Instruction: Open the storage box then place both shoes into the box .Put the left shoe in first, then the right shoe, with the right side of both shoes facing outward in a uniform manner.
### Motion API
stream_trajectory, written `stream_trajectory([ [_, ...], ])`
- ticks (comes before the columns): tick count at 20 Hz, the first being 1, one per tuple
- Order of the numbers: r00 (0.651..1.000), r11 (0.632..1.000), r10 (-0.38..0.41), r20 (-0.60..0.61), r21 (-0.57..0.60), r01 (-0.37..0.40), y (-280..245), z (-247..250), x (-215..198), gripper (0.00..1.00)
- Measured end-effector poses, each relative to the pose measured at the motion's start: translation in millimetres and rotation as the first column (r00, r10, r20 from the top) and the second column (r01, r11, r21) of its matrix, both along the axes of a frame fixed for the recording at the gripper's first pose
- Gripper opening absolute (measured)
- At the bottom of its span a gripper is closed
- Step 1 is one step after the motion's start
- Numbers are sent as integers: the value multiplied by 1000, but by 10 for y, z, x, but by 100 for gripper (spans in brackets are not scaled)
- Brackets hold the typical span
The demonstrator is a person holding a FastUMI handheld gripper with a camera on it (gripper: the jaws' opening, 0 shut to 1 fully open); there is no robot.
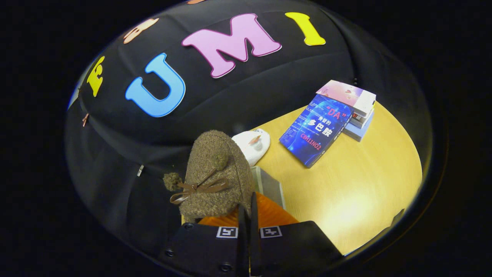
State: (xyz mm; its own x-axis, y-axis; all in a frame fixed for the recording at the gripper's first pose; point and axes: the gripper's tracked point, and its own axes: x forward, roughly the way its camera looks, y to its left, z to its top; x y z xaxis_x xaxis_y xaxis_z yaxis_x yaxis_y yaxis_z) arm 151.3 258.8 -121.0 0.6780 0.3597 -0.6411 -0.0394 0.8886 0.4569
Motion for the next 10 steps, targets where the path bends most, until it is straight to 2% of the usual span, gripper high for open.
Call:
stream_trajectory([
  [6, 997, 991, 37, -74, -126, -46, 375, -596, -36, 6],
  [10, 993, 968, -6, -117, -250, -24, 375, -1036, -5, 7],
])
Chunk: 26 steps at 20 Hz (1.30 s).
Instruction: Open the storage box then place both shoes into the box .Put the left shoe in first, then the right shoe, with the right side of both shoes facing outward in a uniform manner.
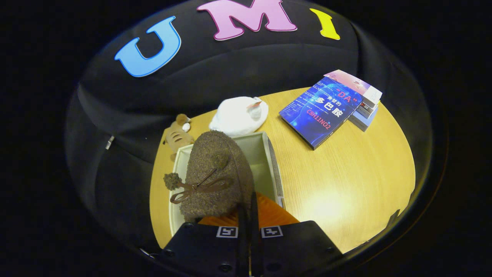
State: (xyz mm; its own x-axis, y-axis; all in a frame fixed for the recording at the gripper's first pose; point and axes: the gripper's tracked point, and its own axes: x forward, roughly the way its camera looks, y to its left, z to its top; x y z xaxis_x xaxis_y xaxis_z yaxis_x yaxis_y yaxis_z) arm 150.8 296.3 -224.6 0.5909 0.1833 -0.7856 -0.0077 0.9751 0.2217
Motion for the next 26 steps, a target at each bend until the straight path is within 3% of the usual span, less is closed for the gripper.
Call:
stream_trajectory([
  [6, 999, 992, -36, 14, -120, 37, 52, -234, 33, 12],
  [13, 999, 993, -45, -1, -110, 44, 130, -279, -207, 22],
  [16, 999, 997, 21, 26, -75, -19, 250, -157, -266, 43],
  [20, 988, 995, 85, 131, -69, -76, 186, 239, -371, 90],
  [21, 980, 992, 104, 171, -85, -90, 138, 342, -381, 97],
  [23, 964, 989, 131, 231, -103, -109, 18, 590, -433, 99],
  [26, 939, 990, 113, 325, -118, -78, -323, 983, -452, 99],
])
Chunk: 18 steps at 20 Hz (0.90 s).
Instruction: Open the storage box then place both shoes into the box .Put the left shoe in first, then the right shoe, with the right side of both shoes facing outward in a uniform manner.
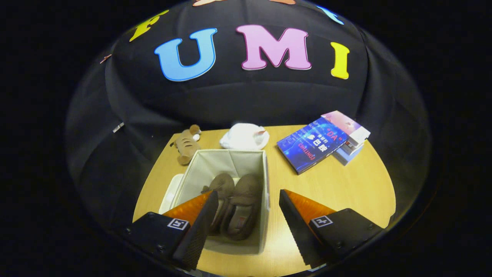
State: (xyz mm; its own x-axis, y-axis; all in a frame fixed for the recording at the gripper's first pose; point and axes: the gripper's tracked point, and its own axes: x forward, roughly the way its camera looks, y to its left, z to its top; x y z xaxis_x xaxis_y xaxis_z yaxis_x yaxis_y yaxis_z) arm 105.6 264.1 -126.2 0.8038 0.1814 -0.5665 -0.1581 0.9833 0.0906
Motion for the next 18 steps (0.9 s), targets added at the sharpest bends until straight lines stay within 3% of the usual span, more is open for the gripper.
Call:
stream_trajectory([
  [7, 976, 999, -50, 213, 13, 48, -920, 750, -315, 99],
  [18, 930, 994, 70, 362, 49, -94, -2237, 1310, -492, 99],
])
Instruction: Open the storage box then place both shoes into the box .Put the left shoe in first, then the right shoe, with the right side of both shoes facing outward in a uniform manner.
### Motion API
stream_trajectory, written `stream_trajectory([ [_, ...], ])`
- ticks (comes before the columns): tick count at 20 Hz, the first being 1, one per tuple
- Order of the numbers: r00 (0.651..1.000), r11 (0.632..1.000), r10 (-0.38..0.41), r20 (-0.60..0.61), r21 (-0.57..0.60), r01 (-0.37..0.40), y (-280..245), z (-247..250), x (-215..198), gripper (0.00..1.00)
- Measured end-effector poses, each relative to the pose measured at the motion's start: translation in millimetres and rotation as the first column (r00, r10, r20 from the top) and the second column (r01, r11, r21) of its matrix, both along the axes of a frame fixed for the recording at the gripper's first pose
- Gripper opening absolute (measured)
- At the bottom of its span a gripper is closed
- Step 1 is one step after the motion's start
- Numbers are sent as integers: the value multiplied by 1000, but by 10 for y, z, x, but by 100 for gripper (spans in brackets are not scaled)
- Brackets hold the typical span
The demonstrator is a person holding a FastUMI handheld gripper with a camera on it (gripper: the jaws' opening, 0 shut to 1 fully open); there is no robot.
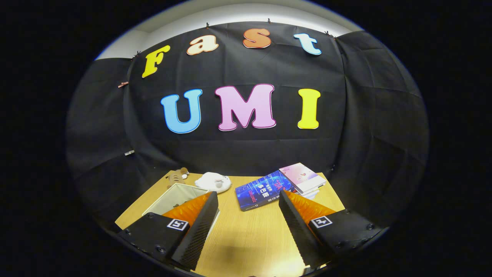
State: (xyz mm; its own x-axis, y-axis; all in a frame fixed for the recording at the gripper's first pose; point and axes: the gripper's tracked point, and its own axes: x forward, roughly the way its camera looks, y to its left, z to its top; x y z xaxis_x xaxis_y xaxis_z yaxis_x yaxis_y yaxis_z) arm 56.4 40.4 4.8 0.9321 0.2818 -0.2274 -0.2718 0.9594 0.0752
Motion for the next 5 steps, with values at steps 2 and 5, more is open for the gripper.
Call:
stream_trajectory([
  [2, 1000, 1000, 22, 16, 7, -22, -138, 49, 1, 99],
  [5, 999, 998, 51, -2, 28, -51, -263, -15, 14, 99],
])
